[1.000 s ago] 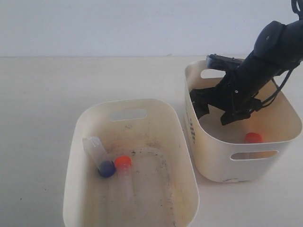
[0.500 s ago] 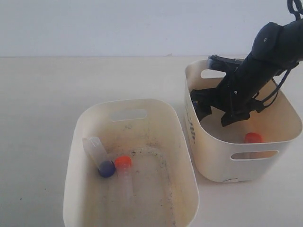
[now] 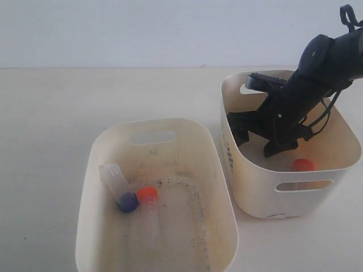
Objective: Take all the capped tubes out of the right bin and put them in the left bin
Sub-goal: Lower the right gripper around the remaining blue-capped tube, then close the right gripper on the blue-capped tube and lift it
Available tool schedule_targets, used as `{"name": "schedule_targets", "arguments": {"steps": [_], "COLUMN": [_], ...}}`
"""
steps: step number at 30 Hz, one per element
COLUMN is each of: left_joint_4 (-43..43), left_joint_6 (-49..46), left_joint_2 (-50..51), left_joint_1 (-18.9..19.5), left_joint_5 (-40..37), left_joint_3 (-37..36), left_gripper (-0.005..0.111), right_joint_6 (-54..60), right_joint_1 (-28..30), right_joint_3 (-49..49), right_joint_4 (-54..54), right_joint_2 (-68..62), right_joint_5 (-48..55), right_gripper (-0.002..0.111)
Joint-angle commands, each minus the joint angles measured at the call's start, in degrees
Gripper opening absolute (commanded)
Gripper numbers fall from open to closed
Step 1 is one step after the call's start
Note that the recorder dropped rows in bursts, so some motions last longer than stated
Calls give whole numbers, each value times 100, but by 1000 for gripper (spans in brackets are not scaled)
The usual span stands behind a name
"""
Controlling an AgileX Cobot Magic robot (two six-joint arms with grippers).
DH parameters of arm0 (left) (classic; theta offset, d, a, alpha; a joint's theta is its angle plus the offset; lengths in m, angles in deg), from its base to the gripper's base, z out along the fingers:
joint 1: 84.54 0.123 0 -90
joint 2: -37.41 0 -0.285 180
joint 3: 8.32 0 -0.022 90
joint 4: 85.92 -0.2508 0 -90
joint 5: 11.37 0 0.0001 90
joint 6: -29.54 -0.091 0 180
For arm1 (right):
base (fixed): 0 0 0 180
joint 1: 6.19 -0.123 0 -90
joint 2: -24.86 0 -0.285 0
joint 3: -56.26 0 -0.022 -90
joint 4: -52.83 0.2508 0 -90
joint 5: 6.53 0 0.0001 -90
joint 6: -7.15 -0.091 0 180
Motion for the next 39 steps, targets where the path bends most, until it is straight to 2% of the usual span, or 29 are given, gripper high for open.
{"name": "schedule_targets", "arguments": {"steps": [1,12,14,18,24,29,39], "left_joint_4": [19,19,19,19,19,19,19], "left_joint_6": [24,24,24,24,24,24,24], "left_joint_2": [20,20,20,20,20,20,20], "left_joint_1": [-41,-41,-41,-41,-41,-41,-41], "left_joint_5": [42,42,42,42,42,42,42], "left_joint_3": [12,12,12,12,12,12,12], "left_gripper": [4,4,4,4,4,4,4], "right_joint_6": [60,63,63,116,48,59,49], "right_joint_1": [4,4,4,4,4,4,4], "right_joint_3": [-40,-40,-40,-40,-40,-40,-40], "right_joint_4": [56,56,46,-25,-90,-174,-186], "right_joint_2": [-235,-519,-529,-517,-517,-474,211], "right_joint_5": [-55,-165,-251,-278,-154,-12,-7], "right_gripper": [75,74,67,45,29,-1,0]}}
